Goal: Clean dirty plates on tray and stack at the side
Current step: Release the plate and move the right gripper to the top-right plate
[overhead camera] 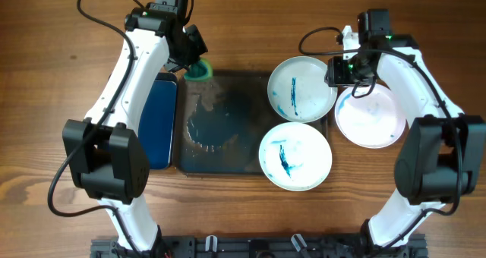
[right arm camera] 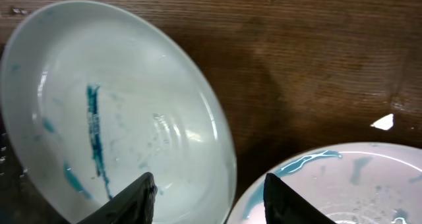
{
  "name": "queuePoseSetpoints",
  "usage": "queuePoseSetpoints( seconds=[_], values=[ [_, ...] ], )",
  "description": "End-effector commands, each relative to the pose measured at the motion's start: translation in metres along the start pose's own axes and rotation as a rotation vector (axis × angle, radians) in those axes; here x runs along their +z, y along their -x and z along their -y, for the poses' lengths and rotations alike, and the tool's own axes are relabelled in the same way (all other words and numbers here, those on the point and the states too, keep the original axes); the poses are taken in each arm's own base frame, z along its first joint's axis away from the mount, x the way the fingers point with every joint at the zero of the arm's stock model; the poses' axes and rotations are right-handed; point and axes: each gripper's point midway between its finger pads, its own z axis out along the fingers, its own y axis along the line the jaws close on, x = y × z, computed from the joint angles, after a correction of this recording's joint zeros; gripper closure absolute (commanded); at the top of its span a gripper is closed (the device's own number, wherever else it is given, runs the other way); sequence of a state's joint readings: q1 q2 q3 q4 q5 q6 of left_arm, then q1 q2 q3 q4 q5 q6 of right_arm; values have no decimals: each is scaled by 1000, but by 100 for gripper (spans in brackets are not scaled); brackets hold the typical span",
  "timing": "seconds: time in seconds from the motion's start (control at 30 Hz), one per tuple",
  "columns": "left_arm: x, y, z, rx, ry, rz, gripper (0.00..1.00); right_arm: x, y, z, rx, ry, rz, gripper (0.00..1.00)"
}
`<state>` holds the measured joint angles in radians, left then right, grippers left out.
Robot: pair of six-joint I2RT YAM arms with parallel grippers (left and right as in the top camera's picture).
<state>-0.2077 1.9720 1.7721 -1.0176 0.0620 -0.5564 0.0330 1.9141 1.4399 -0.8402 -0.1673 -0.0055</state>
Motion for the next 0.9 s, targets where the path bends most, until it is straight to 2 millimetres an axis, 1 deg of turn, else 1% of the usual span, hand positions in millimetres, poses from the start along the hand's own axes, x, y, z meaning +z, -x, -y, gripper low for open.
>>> queuePoseSetpoints(
  seconds=[0.0, 0.03, 0.07, 0.1, 0.27, 0.3, 0.33, 0.37, 0.4, 0.43, 0.47, 0.5, 0.53, 0.57, 0.6, 0.63, 0.67, 0.7, 0.77, 0.8, 0.87],
  values=[
    [-3, 2, 5, -9, -20, 2, 96, 23, -9, 14, -18, -61, -53, 54],
    [-3, 2, 5, -9, -20, 1, 96, 31, -15, 14, -13, -52, -83, 65],
    [-3, 2, 5, -9, -20, 1, 96, 37, -18, 9, -6, -17, -100, 76],
    [-3, 1, 4, -9, -17, -2, 96, 40, -18, 5, -3, 2, -103, 83],
    [-3, -2, 2, -10, -8, -14, 96, 45, -22, 4, -6, 4, -108, 82],
    [-3, -2, 2, -10, -8, -15, 96, 46, -25, 4, -5, 5, -114, 86],
    [-3, -3, 1, -10, -6, -18, 96, 47, -26, 4, 1, 4, -117, 95],
    [-3, -3, 1, -7, -4, -20, 96, 44, -24, 3, 27, 4, -113, 96],
    [-3, -3, 1, -6, -4, -20, 96, 34, -19, -5, 44, 21, -100, 96],
    [-3, -3, 1, -6, -4, -21, 96, 22, -11, -17, 46, 43, -76, 96],
    [-3, -3, 1, -2, -5, -20, 96, 4, 2, -38, 36, 81, -33, 96],
    [-3, -4, 1, -3, -3, -21, 96, -8, 11, -58, 42, 98, 2, 96],
    [-3, -4, 0, -3, -2, -24, 96, -12, 15, -77, 34, 114, 12, 96],
    [-3, -6, -1, -4, 2, -30, 96, -12, 11, -102, 16, 150, 1, 96],
    [-3, -10, -4, -1, 15, -46, 96, -9, 2, -124, 7, 165, -25, 96],
    [-3, -12, -6, -2, 23, -57, 96, -7, -5, -137, 4, 170, -42, 96],
    [-4, -18, -13, 13, 42, -84, 96, 1, -25, -168, 64, 137, -90, 96],
    [-4, -19, -15, 13, 48, -90, 96, 6, -31, -169, 123, 92, -102, 96],
    [-5, -22, -16, 12, 55, -102, 96, 20, -42, -181, 133, 67, -134, 96],
    [-5, -23, -16, 13, 57, -106, 96, 32, -47, -187, 128, 74, -155, 96],
    [-5, -25, -17, 11, 62, -114, 96, 53, -53, -201, 119, 140, -203, 95]
  ],
)
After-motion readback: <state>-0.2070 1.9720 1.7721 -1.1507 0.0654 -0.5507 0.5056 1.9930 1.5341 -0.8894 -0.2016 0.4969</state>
